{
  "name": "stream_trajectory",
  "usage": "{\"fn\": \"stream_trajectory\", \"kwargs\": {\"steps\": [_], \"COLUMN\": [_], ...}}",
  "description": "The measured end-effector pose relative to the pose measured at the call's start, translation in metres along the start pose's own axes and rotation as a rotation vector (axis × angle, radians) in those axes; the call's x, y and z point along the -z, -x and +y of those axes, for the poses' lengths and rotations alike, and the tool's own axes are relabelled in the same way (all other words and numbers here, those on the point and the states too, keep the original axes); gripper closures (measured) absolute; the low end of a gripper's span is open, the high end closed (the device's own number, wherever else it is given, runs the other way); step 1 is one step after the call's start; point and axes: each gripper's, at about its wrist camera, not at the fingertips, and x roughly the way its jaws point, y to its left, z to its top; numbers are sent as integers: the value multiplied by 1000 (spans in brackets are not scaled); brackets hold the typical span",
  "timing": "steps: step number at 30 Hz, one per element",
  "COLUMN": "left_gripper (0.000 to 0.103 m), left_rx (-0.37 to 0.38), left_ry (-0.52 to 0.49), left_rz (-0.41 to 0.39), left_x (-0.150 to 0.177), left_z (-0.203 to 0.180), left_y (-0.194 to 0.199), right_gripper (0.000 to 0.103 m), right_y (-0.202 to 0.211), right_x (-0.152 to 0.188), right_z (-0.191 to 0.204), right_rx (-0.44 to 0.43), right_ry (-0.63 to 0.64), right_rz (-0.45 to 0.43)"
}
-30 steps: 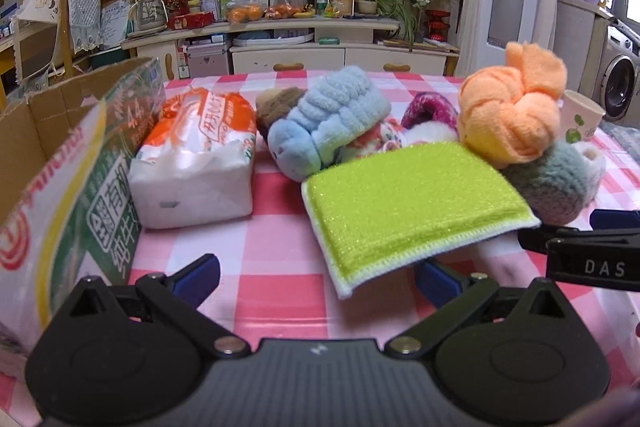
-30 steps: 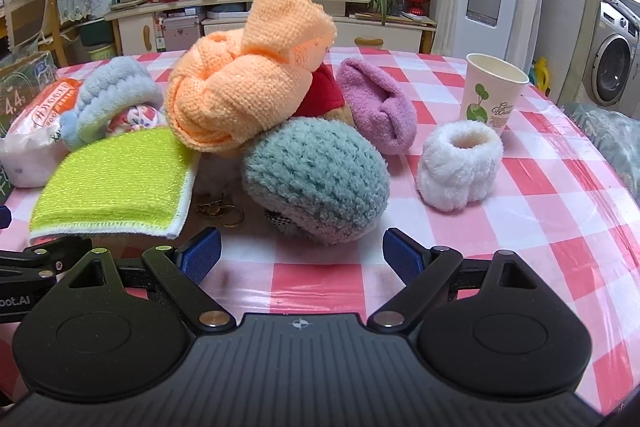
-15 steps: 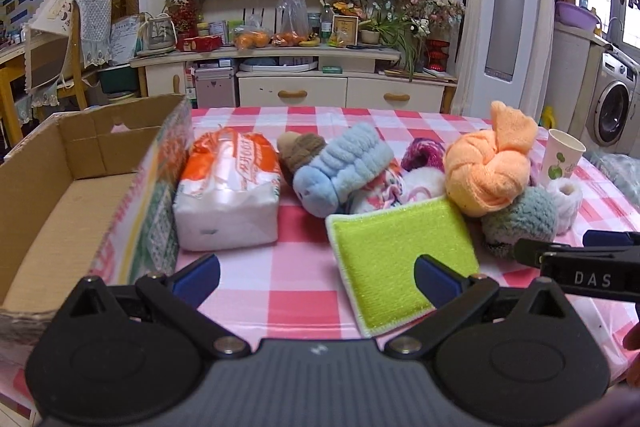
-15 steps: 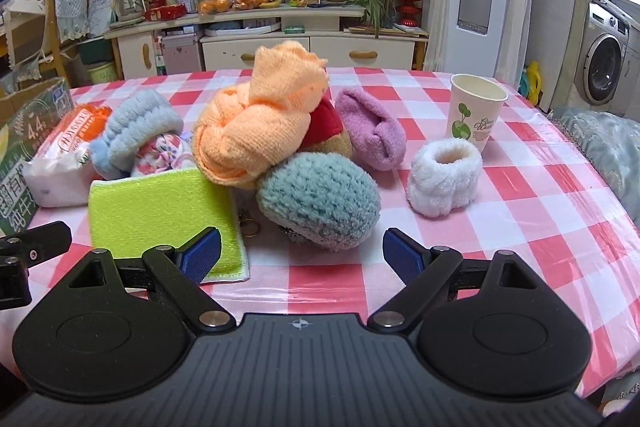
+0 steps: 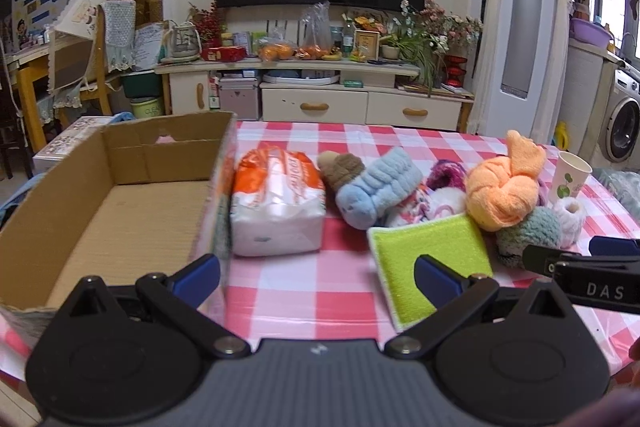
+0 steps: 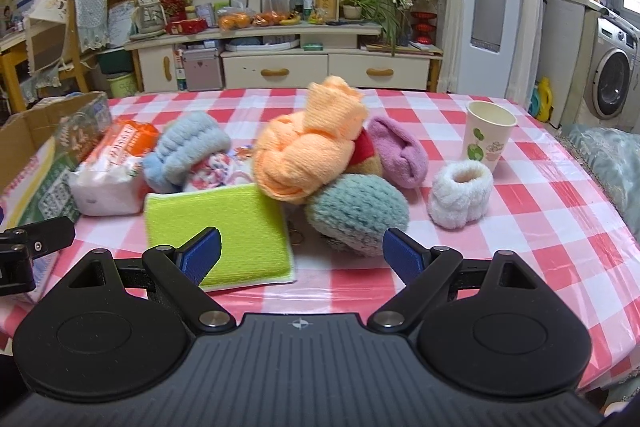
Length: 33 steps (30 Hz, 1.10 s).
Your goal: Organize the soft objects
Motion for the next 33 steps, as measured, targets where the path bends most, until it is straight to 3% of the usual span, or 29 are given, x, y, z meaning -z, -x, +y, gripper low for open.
{"fn": "stream_trajectory", "kwargs": {"steps": [7, 23, 33], "left_gripper": [1, 1, 1], "left_rx": [-35, -29, 35], "left_ry": [3, -6, -48], "left_rz": [-14, -60, -49], "left_x": [-1, -1, 0], "left_z": [16, 25, -5], "left_y": [11, 24, 17], "right_gripper": [0, 0, 0], "right_y": [16, 48, 47], "right_x": [1, 9, 24], "right_z": [5, 12, -29], "right_rx": [-60, -148, -67], "right_ry": [14, 69, -30], "right_rz": [-18, -86, -127]}}
